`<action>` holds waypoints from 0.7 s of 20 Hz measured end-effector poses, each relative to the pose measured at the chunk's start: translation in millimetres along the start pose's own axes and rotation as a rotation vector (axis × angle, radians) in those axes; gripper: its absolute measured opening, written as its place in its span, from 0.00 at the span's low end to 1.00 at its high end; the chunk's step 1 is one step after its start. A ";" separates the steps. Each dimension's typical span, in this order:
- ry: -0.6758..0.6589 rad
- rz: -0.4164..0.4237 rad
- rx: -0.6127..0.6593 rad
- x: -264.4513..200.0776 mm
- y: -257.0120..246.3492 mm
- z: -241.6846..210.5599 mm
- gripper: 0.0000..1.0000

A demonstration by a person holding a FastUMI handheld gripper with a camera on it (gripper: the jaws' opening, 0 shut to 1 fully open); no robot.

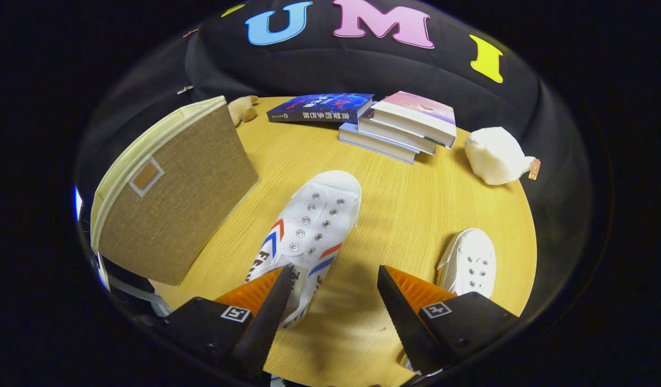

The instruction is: Open the storage box then place both shoes into the box .Put the left shoe in first, then the right shoe, with the right side of both shoes facing outward in a uniform manner.

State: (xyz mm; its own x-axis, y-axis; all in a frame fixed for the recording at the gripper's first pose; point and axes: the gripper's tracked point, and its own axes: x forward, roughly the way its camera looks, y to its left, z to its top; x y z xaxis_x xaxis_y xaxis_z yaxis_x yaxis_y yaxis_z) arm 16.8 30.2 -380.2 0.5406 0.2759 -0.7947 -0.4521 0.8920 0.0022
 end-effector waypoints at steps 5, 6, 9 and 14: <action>0.042 0.096 0.072 17.6 17.6 1.4 0.72; 0.040 0.119 0.078 17.8 22.3 2.0 0.62; 0.059 0.122 0.094 16.5 22.5 0.0 0.37; 0.085 0.110 0.253 15.5 14.7 3.3 0.06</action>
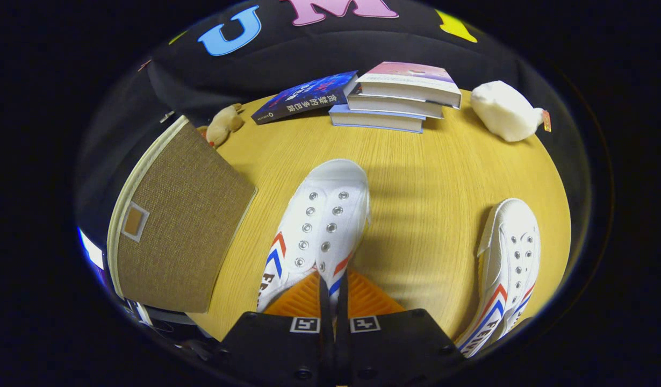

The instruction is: Open the storage box then place both shoes into the box .Put the left shoe in first, then the right shoe, with the right side of both shoes facing outward in a uniform manner.

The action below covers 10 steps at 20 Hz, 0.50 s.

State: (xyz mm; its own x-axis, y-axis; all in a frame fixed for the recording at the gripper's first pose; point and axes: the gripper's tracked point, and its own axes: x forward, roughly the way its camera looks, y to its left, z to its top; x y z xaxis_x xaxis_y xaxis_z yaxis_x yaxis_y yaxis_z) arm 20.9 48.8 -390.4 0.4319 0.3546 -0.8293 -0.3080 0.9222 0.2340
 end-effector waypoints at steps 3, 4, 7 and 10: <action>-0.011 -0.016 0.009 -9.8 3.0 7.6 0.05; -0.023 -0.019 0.009 -20.3 7.1 10.9 0.05; -0.062 -0.007 0.084 -67.5 29.3 27.6 0.05; -0.117 0.010 0.148 -119.7 59.4 55.2 0.05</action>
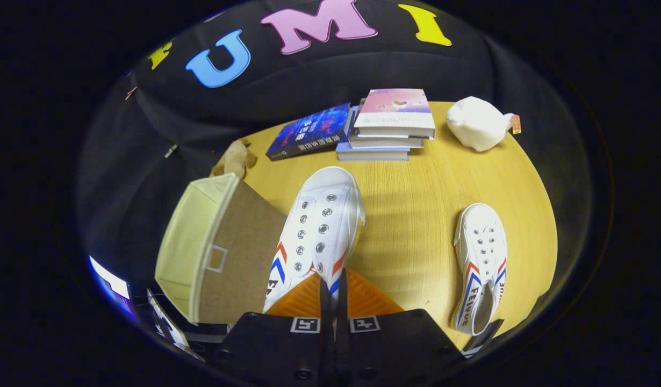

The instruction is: Open the storage box then place both shoes into the box .Put the left shoe in first, then the right shoe, with the right side of both shoes facing outward in a uniform manner.

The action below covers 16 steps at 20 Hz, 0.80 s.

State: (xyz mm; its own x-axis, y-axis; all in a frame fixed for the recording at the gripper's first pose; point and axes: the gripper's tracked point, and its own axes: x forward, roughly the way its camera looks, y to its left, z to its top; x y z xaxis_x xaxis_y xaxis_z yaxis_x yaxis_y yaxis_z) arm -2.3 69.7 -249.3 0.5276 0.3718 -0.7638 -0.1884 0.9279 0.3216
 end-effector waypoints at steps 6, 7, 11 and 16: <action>-0.106 0.058 0.070 -51.5 103.5 44.5 0.05; -0.107 0.084 0.088 -51.4 125.4 46.1 0.05; -0.074 0.133 0.060 -25.7 194.8 31.2 0.05; 0.001 0.097 0.084 34.7 234.1 -8.3 0.05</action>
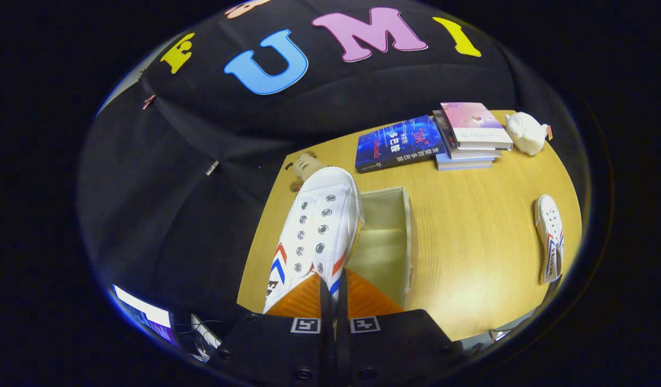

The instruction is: Open the storage box then place both shoes into the box .Put the left shoe in first, then the right shoe, with the right side of both shoes facing outward in a uniform manner.

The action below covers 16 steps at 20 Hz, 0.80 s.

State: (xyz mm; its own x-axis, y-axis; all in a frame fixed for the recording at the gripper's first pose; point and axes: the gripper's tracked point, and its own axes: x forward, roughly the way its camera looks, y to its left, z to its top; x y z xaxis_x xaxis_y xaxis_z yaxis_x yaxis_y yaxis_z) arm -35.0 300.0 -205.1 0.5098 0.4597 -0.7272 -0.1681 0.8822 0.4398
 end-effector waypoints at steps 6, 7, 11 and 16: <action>0.075 -0.087 -0.041 56.6 -0.5 -29.4 0.05; 0.081 -0.095 -0.048 64.2 0.4 -33.6 0.05; 0.122 -0.125 -0.085 85.3 -4.0 -48.9 0.06; 0.166 -0.027 -0.154 93.3 4.2 -69.1 0.17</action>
State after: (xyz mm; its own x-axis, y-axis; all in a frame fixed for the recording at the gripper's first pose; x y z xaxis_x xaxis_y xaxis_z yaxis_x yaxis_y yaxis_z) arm -46.4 353.7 -307.6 0.3721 0.4347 -0.8201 -0.2899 0.8938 0.3423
